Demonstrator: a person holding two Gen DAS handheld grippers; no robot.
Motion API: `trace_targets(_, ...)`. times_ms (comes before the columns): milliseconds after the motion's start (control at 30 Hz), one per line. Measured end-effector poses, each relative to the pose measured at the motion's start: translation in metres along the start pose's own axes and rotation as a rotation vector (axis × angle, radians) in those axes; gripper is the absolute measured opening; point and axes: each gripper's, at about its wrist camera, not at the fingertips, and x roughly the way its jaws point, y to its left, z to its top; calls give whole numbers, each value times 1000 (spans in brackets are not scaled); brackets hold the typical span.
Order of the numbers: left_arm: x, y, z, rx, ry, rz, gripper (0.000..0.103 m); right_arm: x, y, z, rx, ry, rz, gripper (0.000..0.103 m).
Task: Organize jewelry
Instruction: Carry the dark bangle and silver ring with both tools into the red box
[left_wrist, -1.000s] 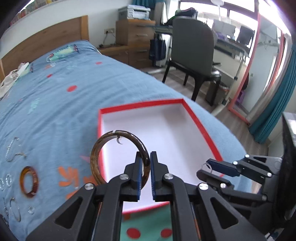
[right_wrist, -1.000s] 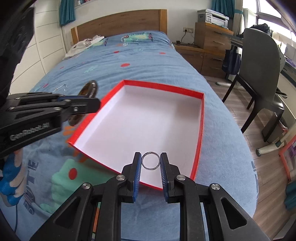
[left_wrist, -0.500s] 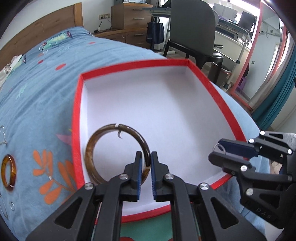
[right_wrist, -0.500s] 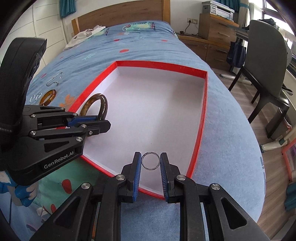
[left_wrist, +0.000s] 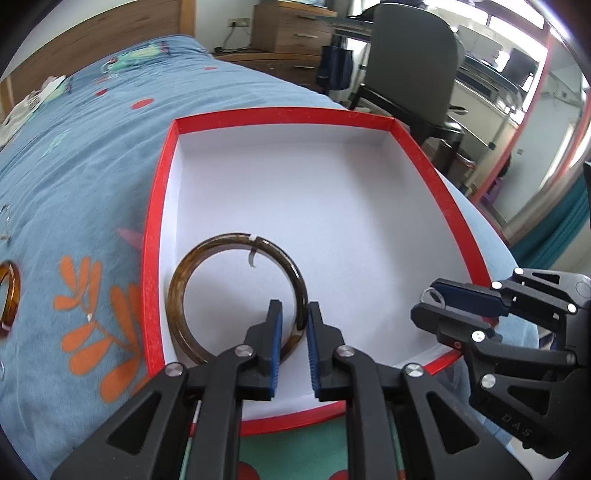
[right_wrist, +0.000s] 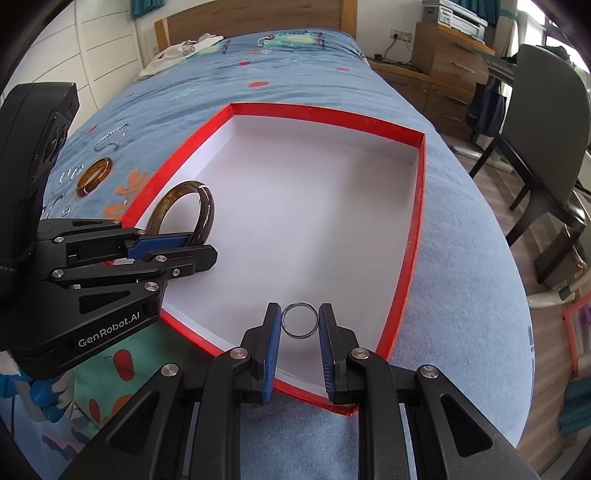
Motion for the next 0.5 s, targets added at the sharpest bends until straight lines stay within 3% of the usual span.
trace_targets(333,-5,13,-4,-87,6,71,14,5,10,8,-87,0,46,19)
trace_targets(500,-8,18,-8,-106,15,71,16,6,15,10,-111,12,57,19)
